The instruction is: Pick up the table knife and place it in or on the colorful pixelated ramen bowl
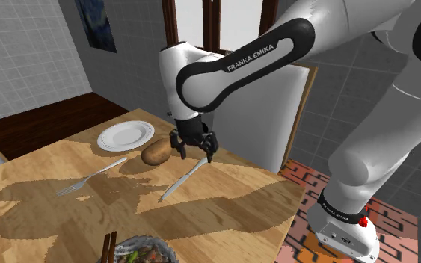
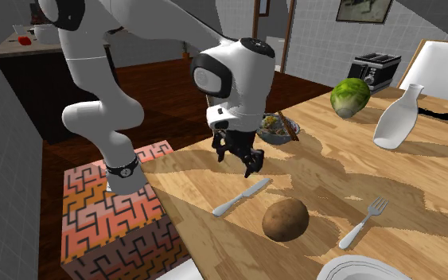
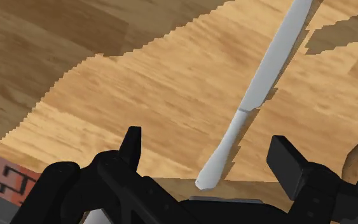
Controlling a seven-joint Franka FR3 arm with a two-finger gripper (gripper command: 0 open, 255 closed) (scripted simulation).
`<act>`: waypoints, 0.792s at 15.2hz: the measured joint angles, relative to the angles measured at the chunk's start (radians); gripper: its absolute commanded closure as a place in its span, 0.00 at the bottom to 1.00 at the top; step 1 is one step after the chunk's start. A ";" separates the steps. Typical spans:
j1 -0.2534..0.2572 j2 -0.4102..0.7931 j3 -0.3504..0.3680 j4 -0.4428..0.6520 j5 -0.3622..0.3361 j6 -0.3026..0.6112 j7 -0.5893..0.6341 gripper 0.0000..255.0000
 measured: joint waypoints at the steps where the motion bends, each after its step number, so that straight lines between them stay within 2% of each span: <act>1: -0.011 0.075 0.021 0.035 -0.052 0.008 0.090 0.00; 3: 0.001 0.209 0.034 0.099 -0.148 0.011 0.265 0.00; 5: 0.035 0.323 0.013 0.163 -0.228 0.008 0.399 0.00; 8: 0.062 0.373 -0.003 0.166 -0.264 0.034 0.458 0.00; 12: 0.068 0.394 -0.013 0.131 -0.284 0.082 0.473 0.00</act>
